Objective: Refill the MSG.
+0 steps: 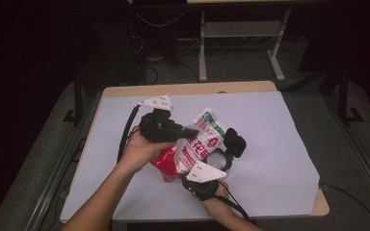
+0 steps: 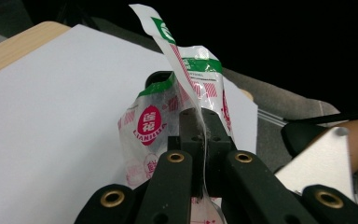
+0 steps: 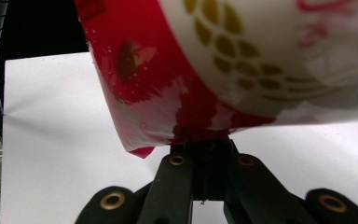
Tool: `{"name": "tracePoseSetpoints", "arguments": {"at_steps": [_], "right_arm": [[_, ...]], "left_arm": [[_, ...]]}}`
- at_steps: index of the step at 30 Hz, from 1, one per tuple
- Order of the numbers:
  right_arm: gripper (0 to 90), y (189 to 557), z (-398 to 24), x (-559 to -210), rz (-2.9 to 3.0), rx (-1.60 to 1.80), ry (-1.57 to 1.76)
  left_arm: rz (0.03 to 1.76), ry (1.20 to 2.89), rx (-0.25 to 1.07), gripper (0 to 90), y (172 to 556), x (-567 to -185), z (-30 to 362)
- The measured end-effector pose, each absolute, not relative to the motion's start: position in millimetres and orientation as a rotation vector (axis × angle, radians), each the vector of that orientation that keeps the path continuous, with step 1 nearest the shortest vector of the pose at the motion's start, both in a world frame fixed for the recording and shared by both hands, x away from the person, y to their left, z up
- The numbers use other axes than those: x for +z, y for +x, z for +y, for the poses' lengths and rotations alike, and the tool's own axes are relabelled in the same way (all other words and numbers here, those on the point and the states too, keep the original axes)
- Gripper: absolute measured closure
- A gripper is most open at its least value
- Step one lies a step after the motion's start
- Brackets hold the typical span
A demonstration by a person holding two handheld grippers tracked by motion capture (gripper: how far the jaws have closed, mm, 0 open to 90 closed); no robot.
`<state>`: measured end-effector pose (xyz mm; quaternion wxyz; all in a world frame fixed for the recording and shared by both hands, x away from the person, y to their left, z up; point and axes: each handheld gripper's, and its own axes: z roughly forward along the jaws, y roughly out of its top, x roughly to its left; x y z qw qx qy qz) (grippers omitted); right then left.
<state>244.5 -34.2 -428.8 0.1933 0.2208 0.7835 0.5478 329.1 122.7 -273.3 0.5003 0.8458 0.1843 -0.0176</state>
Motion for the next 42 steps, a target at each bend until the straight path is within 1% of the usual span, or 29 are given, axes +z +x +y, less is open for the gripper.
{"name": "tracePoseSetpoints", "arguments": {"at_steps": [6,7,11,14,22,32,42], "right_arm": [[90.0,244,-32,-430,2.197,1.542,0.612],[90.0,244,-31,-429,2.196,1.544,0.607],[90.0,243,-30,-430,2.202,1.542,0.616],[90.0,242,-30,-431,2.203,1.540,0.616],[90.0,242,-28,-432,2.202,1.545,0.623],[90.0,239,-27,-432,2.196,1.548,0.607],[90.0,241,-30,-431,2.197,1.541,0.618]], "left_arm": [[0.451,2.048,-0.062,89.9,333,-277,120],[0.448,2.050,-0.083,89.9,333,-278,118],[0.430,2.072,-0.068,89.9,333,-278,114],[0.441,2.079,-0.098,89.8,338,-281,112],[0.442,2.097,-0.122,89.9,341,-282,109],[0.407,2.136,-0.139,89.8,341,-280,99],[0.403,2.131,-0.151,89.8,345,-281,94]]}}
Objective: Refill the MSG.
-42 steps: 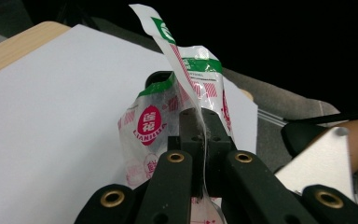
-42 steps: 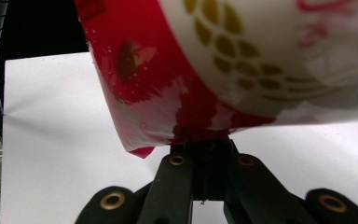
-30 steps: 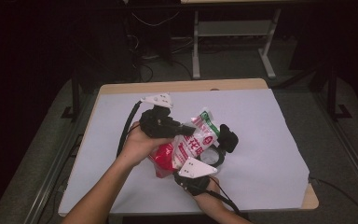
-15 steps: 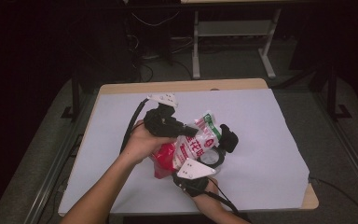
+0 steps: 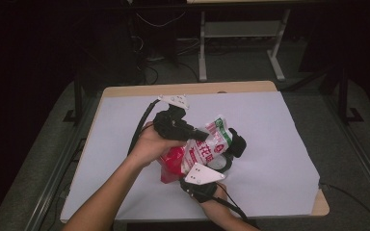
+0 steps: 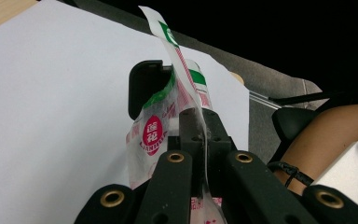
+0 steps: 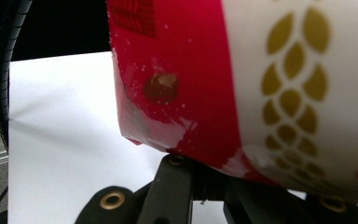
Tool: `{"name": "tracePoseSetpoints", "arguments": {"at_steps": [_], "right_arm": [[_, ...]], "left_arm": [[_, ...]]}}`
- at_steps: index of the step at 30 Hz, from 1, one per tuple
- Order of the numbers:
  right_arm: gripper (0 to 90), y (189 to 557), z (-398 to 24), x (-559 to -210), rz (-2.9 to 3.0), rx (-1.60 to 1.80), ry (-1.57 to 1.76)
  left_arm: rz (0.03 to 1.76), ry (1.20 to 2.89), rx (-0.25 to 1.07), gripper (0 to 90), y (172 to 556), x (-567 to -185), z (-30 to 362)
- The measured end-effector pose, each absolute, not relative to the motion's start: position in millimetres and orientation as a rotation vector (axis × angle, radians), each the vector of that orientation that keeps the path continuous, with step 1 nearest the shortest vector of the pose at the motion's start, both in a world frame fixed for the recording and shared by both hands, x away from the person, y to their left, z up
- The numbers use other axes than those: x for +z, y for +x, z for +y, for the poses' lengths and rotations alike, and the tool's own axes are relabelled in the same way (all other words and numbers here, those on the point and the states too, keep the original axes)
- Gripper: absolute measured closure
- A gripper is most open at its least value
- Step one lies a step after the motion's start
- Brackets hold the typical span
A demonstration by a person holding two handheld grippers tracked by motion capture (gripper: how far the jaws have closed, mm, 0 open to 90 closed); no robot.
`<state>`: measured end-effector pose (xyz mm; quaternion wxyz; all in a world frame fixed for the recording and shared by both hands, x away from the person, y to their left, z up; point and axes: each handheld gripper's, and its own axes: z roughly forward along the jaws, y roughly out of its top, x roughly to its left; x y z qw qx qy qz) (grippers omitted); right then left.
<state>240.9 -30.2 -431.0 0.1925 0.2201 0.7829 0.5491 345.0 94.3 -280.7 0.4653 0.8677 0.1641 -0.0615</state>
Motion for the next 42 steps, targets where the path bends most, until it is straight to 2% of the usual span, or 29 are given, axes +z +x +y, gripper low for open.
{"name": "tracePoseSetpoints", "arguments": {"at_steps": [42], "right_arm": [[90.0,244,-36,-431,2.182,1.540,0.682]], "left_arm": [[0.356,2.155,-0.174,89.8,352,-280,80]]}}
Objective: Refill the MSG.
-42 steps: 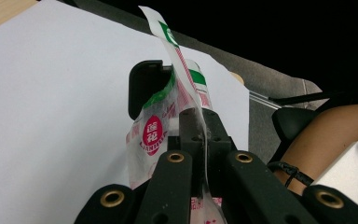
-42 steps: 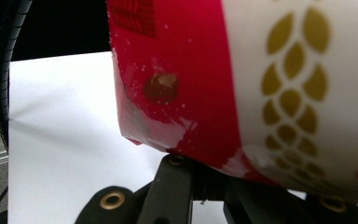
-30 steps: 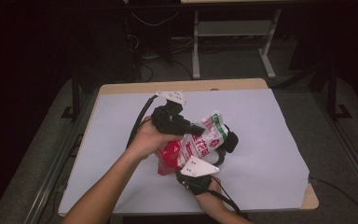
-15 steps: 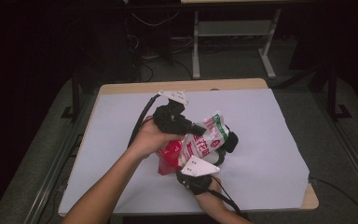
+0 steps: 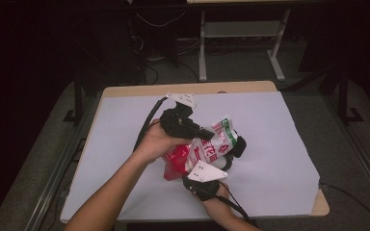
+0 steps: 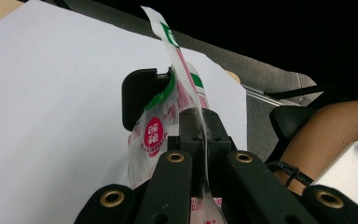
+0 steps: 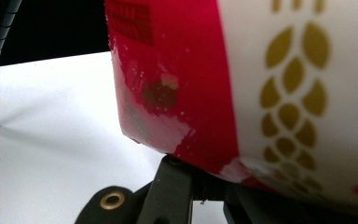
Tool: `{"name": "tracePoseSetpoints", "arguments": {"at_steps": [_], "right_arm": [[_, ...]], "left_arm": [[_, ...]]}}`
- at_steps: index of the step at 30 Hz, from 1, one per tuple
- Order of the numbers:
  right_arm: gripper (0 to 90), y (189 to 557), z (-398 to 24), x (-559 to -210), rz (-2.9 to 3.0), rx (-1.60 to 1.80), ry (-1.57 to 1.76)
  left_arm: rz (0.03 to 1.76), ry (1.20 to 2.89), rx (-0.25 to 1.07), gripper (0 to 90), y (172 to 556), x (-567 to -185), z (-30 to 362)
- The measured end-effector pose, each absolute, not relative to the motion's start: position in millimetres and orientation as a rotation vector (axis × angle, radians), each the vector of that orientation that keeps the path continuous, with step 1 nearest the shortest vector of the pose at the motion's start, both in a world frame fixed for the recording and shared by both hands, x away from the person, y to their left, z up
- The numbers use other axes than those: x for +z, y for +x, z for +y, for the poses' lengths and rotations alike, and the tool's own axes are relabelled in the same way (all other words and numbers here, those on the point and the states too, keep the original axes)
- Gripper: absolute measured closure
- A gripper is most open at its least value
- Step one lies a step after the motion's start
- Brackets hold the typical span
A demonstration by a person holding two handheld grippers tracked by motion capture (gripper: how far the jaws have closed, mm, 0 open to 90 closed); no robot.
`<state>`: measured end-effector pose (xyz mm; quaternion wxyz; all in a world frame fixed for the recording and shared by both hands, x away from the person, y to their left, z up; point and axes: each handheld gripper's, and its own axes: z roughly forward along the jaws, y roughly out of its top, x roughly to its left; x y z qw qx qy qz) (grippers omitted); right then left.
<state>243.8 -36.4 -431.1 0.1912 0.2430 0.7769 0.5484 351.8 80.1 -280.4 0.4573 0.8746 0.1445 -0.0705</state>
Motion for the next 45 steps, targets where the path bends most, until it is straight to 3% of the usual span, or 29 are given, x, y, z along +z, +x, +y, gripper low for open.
{"name": "tracePoseSetpoints", "arguments": {"at_steps": [45], "right_arm": [[90.0,243.9,-38.5,-430.2,2.178,1.550,0.694]], "left_arm": [[0.335,2.178,-0.179,89.8,355.5,-280.3,71.7]]}}
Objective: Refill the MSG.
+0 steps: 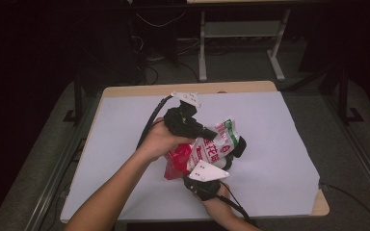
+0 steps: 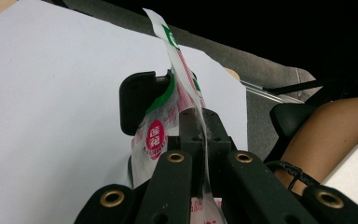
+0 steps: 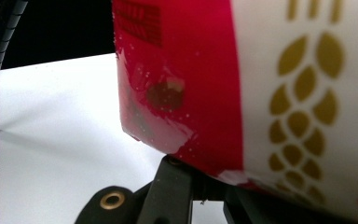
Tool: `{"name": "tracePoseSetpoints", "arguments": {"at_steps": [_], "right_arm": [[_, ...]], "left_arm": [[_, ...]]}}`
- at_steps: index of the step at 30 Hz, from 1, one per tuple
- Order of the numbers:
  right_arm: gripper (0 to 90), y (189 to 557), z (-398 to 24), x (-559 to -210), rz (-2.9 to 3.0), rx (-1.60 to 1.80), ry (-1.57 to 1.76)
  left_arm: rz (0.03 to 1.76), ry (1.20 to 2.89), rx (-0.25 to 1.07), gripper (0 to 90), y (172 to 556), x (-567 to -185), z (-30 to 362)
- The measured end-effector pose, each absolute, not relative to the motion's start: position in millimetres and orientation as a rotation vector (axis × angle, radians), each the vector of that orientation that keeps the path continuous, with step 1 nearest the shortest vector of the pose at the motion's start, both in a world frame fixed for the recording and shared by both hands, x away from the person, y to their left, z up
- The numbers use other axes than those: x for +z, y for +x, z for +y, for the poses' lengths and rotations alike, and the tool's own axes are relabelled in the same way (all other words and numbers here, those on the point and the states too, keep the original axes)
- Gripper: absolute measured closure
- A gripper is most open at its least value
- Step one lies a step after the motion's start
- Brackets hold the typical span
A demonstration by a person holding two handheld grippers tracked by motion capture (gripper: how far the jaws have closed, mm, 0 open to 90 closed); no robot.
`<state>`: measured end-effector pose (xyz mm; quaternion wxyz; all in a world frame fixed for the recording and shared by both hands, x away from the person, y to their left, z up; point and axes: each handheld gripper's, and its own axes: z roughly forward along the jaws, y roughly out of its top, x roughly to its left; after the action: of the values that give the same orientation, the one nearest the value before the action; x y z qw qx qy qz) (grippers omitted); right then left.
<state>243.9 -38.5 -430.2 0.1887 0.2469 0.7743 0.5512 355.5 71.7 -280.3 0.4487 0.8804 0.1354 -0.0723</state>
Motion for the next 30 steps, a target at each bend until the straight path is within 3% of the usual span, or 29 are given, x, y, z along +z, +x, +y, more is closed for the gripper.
{"name": "tracePoseSetpoints", "arguments": {"at_steps": [30], "right_arm": [[90.0,243.2,-38.0,-430.0,2.174,1.548,0.683]], "left_arm": [[0.335,2.165,-0.180,89.7,353.6,-280.1,72.2]]}}
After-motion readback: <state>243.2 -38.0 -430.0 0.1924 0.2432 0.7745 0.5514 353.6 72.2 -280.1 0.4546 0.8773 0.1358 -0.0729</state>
